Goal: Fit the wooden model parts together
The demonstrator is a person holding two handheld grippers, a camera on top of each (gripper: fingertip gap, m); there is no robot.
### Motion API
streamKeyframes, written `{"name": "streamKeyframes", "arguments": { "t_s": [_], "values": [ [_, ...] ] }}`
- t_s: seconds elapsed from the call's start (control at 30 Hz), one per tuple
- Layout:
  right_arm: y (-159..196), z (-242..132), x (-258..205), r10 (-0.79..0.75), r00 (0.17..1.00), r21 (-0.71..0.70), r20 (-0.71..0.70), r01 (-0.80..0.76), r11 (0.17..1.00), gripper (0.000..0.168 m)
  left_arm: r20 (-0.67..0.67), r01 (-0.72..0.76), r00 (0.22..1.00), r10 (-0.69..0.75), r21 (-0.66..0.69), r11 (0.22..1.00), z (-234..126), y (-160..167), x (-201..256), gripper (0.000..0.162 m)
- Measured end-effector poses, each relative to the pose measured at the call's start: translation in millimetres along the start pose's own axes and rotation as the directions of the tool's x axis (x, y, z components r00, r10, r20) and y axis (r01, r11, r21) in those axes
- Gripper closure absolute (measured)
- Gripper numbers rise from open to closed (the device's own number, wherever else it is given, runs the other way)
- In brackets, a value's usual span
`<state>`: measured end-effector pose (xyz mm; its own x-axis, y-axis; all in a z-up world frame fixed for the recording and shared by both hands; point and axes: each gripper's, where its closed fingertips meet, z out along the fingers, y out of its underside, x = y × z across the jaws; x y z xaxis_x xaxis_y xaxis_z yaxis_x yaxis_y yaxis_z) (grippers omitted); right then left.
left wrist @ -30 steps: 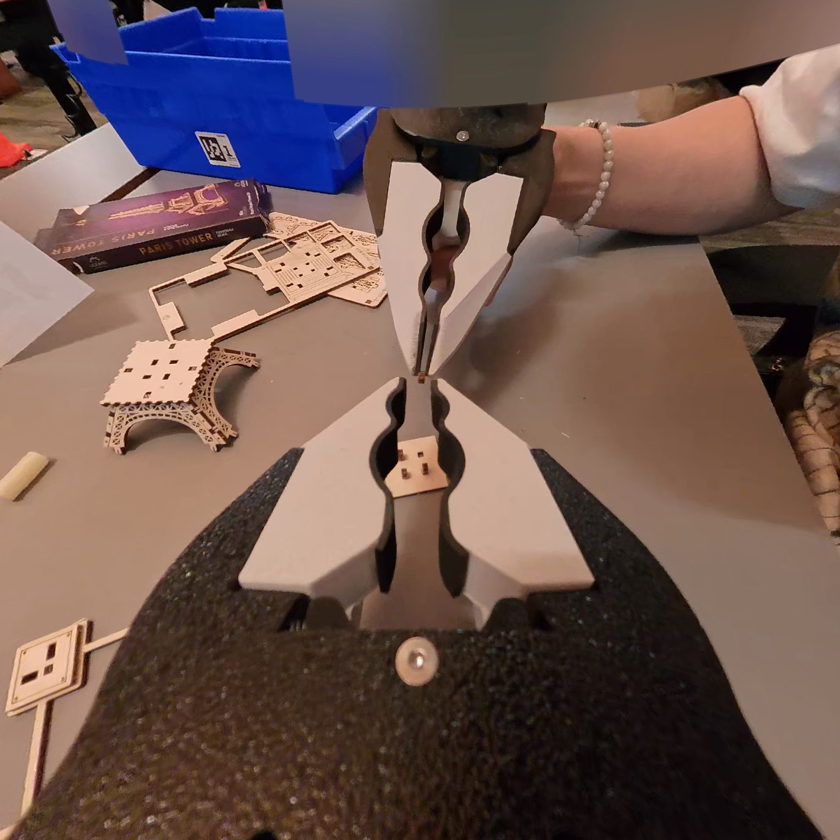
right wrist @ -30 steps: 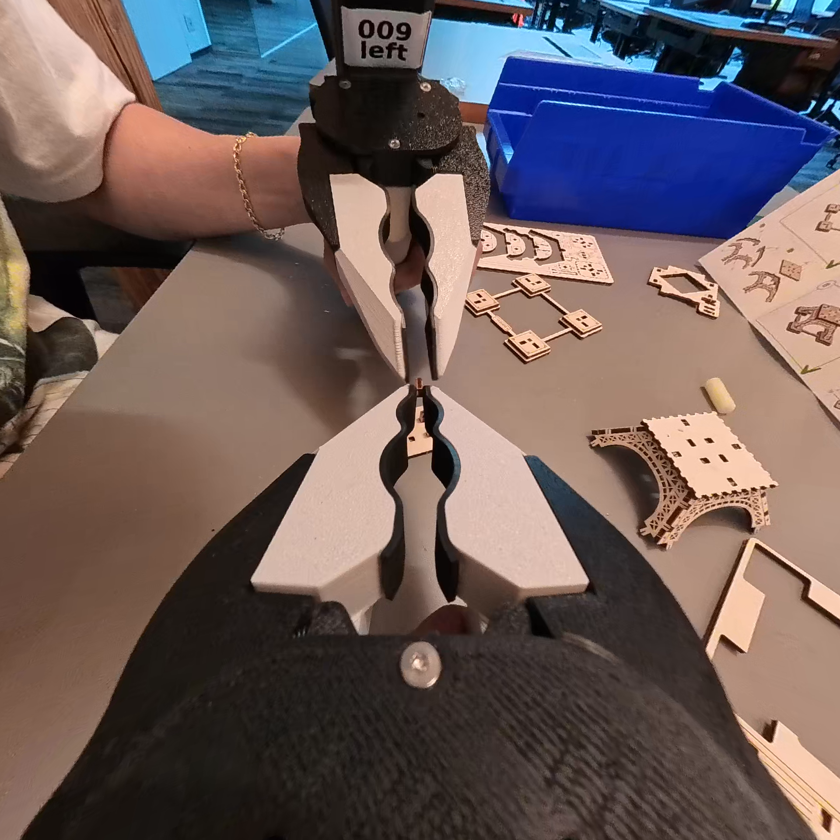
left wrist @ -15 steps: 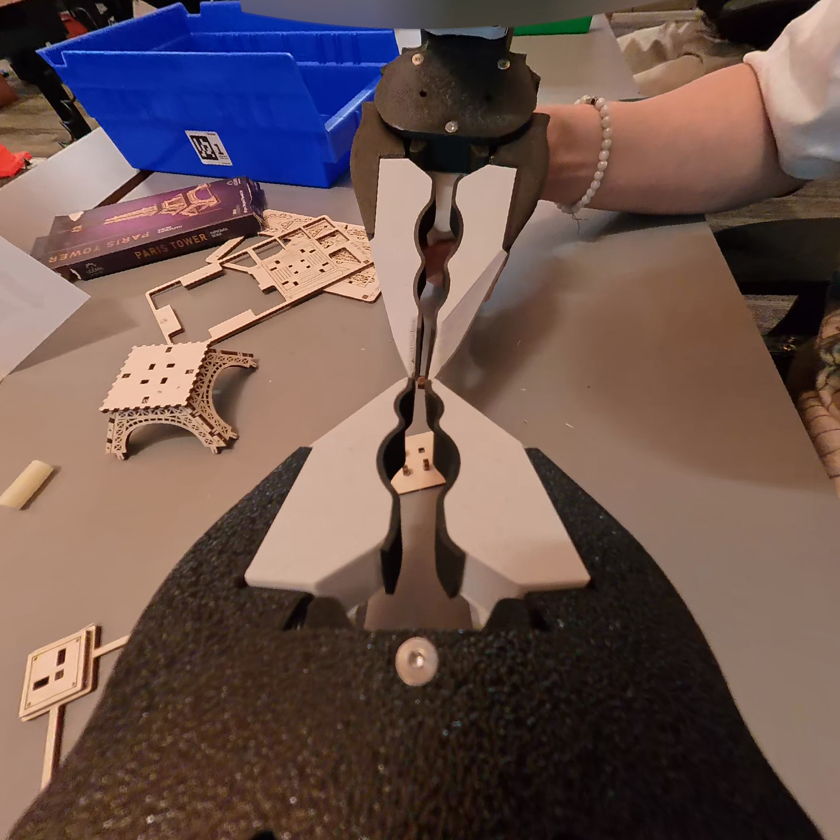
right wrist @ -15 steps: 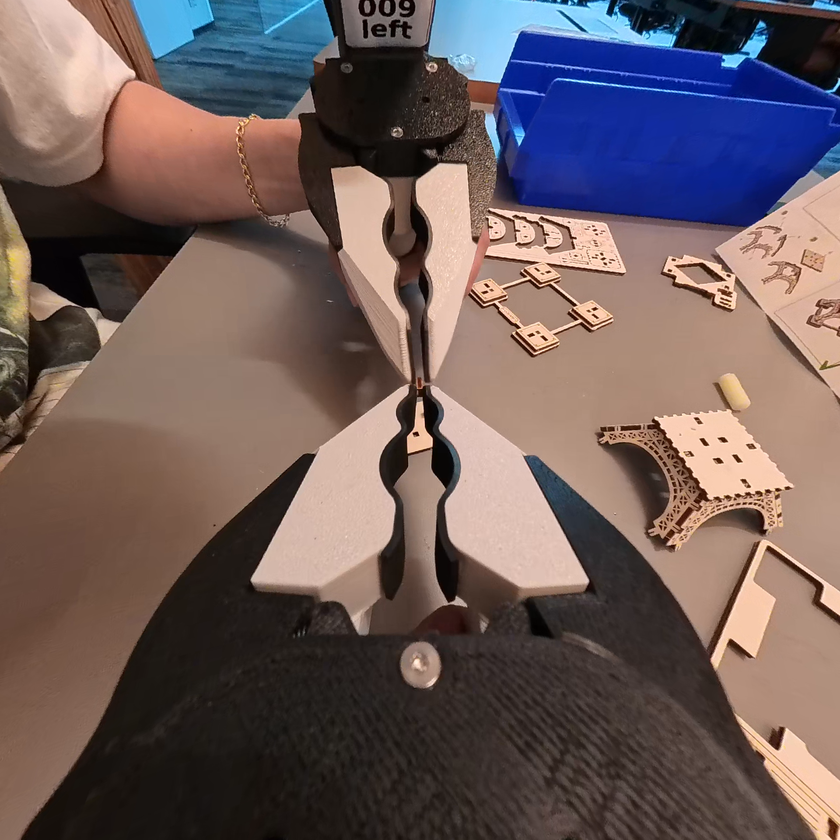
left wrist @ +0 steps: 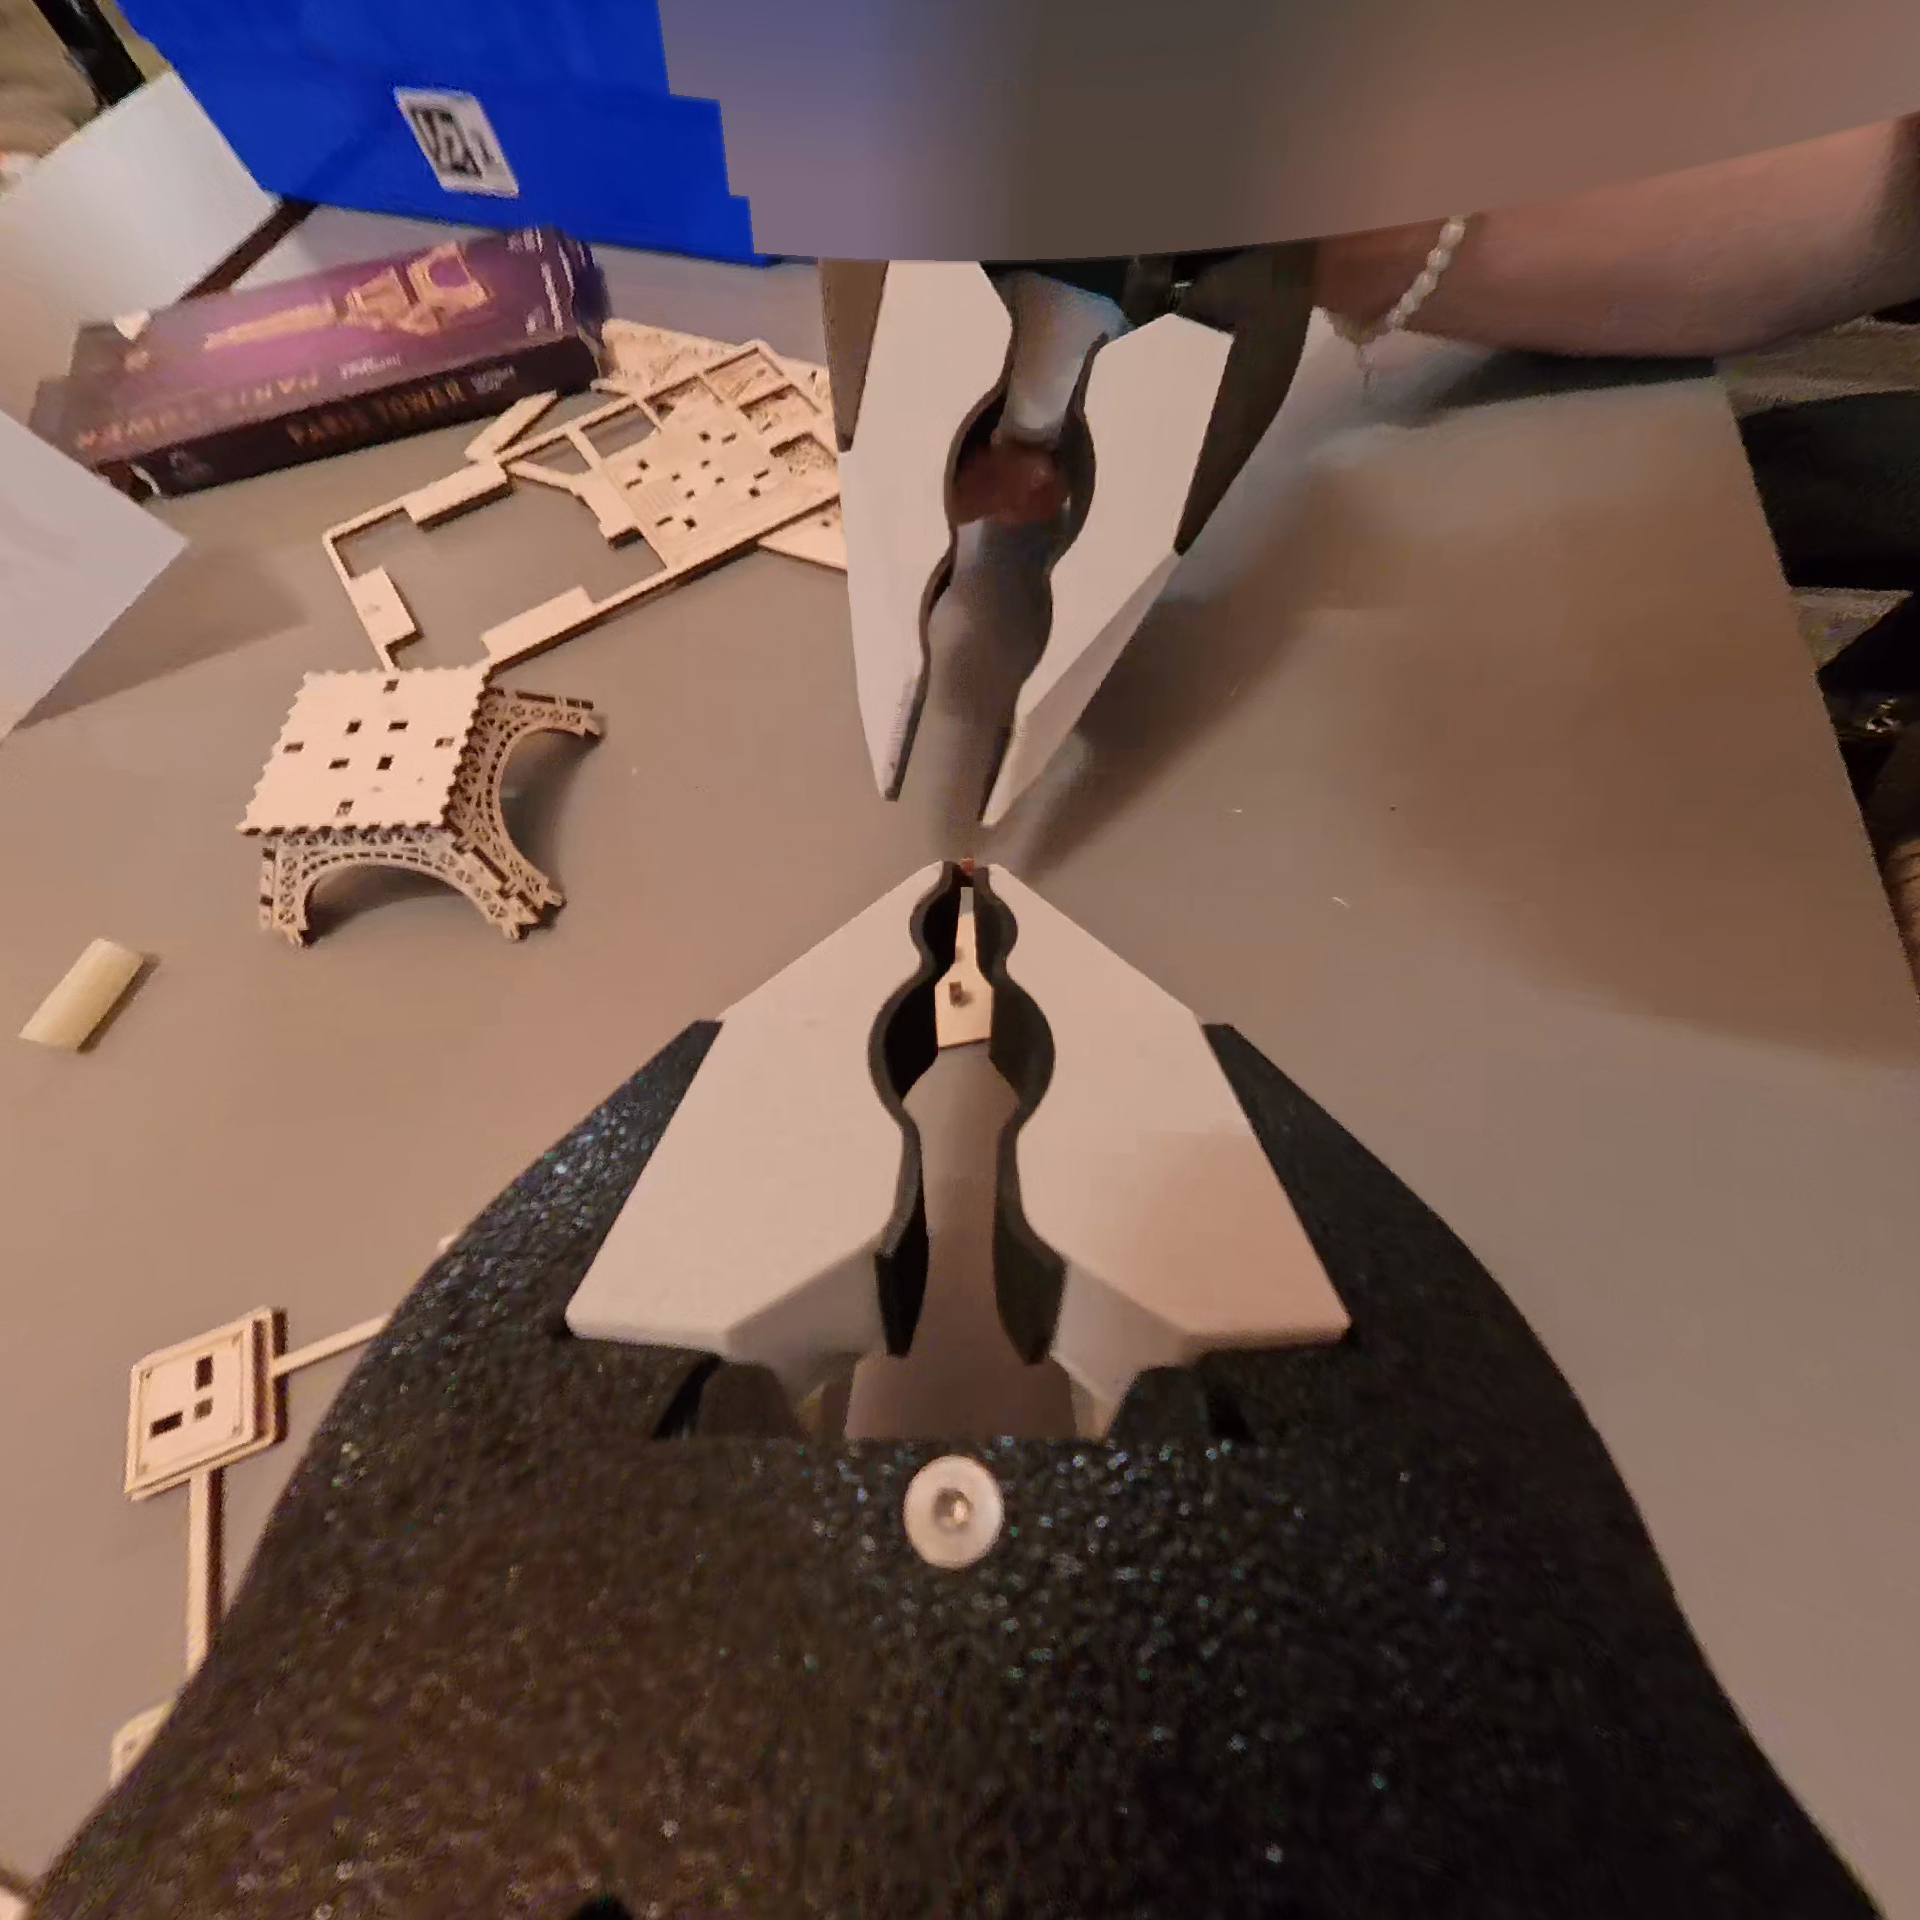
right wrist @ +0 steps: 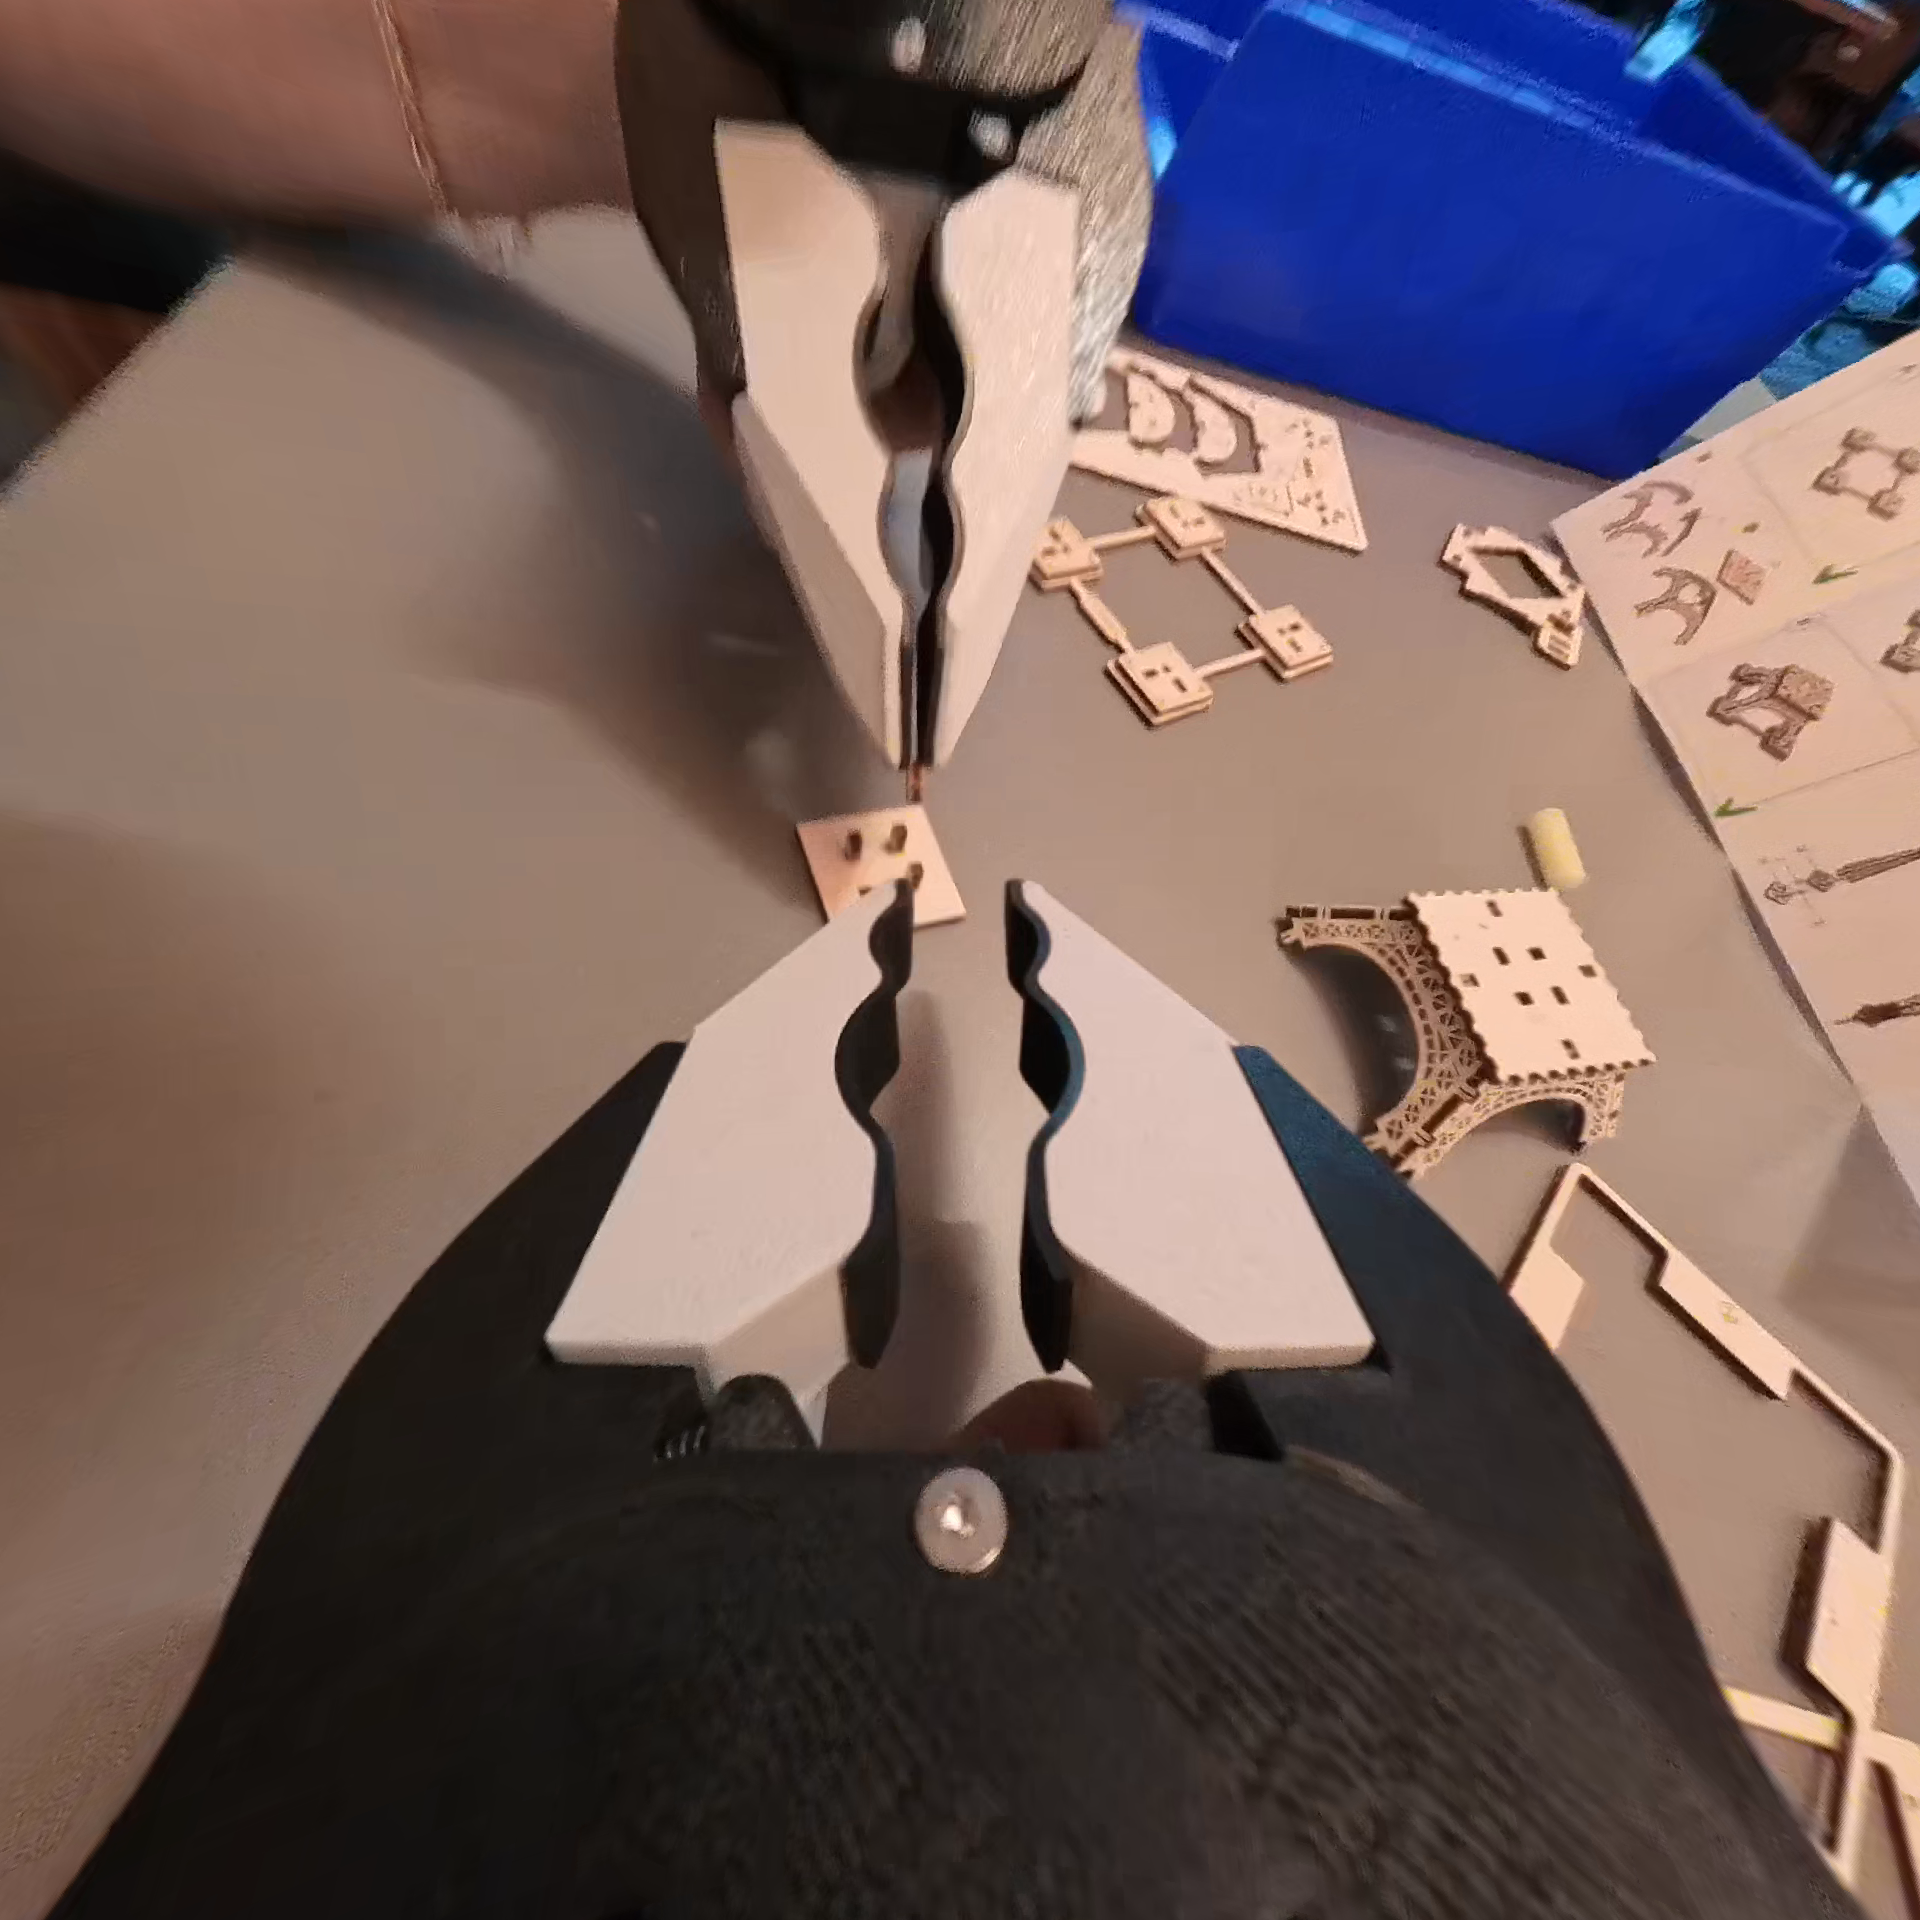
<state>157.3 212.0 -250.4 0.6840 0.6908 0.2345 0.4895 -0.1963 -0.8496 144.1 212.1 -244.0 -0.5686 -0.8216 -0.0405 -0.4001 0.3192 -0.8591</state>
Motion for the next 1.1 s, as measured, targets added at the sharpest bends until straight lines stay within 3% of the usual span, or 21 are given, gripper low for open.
{"name": "streamKeyframes", "arguments": {
  "t_s": [0.07, 0.23, 0.4, 0.6, 0.8, 0.9, 1.1],
  "values": [
    [6, 5, -4, -0.024, 0.999, -0.037, 0.047, 0.026, 0.999, 0.152, 0.011, 0.025, 1.0, -0.024, -0.048, 0.999, 0, 3, -3, 0.162],
    [22, 15, -5, -0.059, 0.985, -0.156, 0.163, 0.085, 0.984, 0.116, 0.006, 0.077, 0.997, -0.076, -0.147, 0.986, -1, 4, -2, 0.162],
    [14, 25, -7, -0.016, 0.97, -0.136, 0.242, 0.05, 0.989, 0.132, -0.082, 0.099, 0.989, -0.121, -0.241, 0.966, -12, 10, 23, 0.162],
    [16, 23, -22, 0.054, 0.95, -0.166, 0.306, -0.002, 0.986, 0.153, -0.065, 0.091, 0.991, -0.118, -0.325, 0.941, 1, 31, 31, 0.162],
    [14, 22, -28, 0.103, 0.965, -0.173, 0.239, -0.062, 0.983, 0.152, -0.011, 0.105, 0.993, -0.115, -0.33, 0.938, 2, 39, 19, 0.162],
    [13, 18, -40, 0.142, 0.953, -0.176, 0.267, -0.096, 0.98, 0.128, -0.002, 0.081, 0.996, -0.087, -0.334, 0.939, 2, 39, 17, 0.162],
    [20, 17, -25, 0.123, 0.981, -0.202, 0.148, -0.092, 0.975, 0.119, -0.021, 0.07, 0.997, -0.08, -0.305, 0.95, -5, 36, 23, 0.162]
  ]
}}
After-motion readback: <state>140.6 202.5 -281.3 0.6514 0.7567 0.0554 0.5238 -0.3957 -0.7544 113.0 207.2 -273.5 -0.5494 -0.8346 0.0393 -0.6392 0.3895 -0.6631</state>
